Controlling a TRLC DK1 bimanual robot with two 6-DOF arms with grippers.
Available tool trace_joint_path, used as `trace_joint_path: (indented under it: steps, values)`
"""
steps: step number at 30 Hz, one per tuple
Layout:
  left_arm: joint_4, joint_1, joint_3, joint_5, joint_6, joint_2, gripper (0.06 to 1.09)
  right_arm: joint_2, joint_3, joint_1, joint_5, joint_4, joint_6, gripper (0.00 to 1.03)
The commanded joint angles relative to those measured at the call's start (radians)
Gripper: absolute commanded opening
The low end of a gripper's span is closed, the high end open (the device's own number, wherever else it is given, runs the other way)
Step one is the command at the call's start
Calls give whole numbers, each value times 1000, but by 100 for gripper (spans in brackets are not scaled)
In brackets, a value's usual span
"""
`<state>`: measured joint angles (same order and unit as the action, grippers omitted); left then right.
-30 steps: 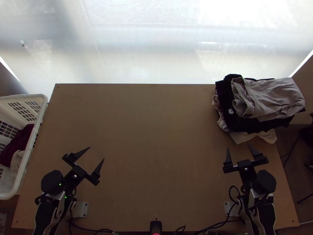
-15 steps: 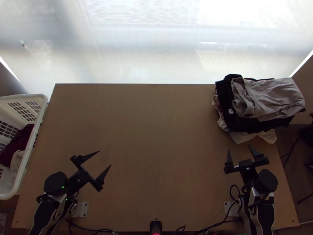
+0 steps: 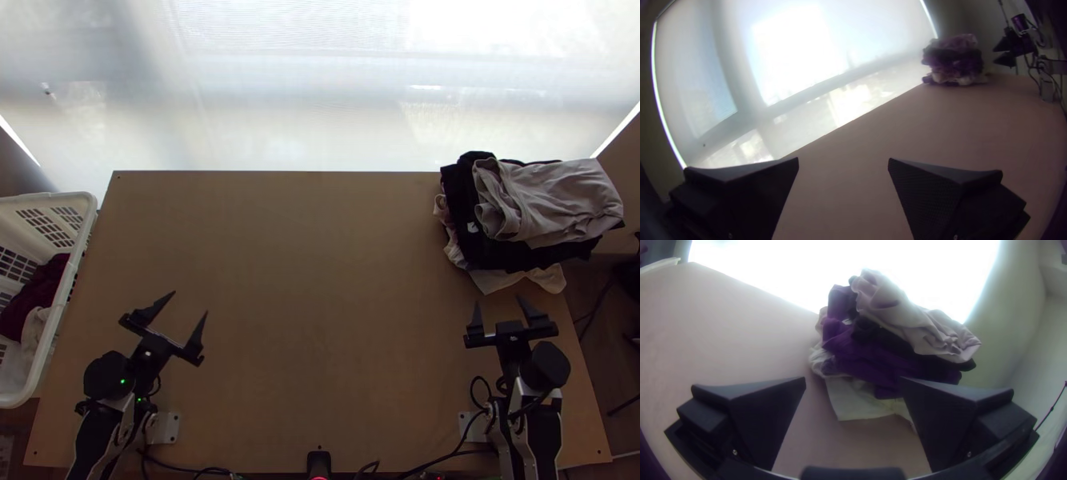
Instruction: Fold the t-shirt
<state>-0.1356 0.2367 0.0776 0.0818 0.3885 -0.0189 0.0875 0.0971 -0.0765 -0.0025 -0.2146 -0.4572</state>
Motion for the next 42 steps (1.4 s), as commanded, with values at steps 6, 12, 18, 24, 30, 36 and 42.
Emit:
trace_joint_path:
  steps: [6, 12, 18, 24, 30, 36, 42]
  values:
    - [56, -470, 254, -73, -31, -220, 104, 324, 153, 7, 50, 235, 84, 98]
    - [-133, -669, 616, -100, -135, -423, 104, 615, 535, 29, 131, 83, 135, 98]
    - [-410, -1076, 1096, -4, -234, -849, 104, 828, 1024, 67, 160, -376, 236, 98]
    - [-461, -1205, 1169, 22, -77, -1118, 103, 1011, 1491, 202, 168, -769, 345, 98]
    - [-412, -1334, 1139, 22, 62, -1426, 103, 1137, 1716, 285, 167, -1034, 431, 98]
    - [-424, -1355, 1243, 22, 170, -1721, 103, 1241, 1939, 371, 168, -1177, 474, 98]
    - [-550, -1341, 1547, 33, 153, -2014, 103, 1301, 2055, 406, 168, -1220, 471, 98]
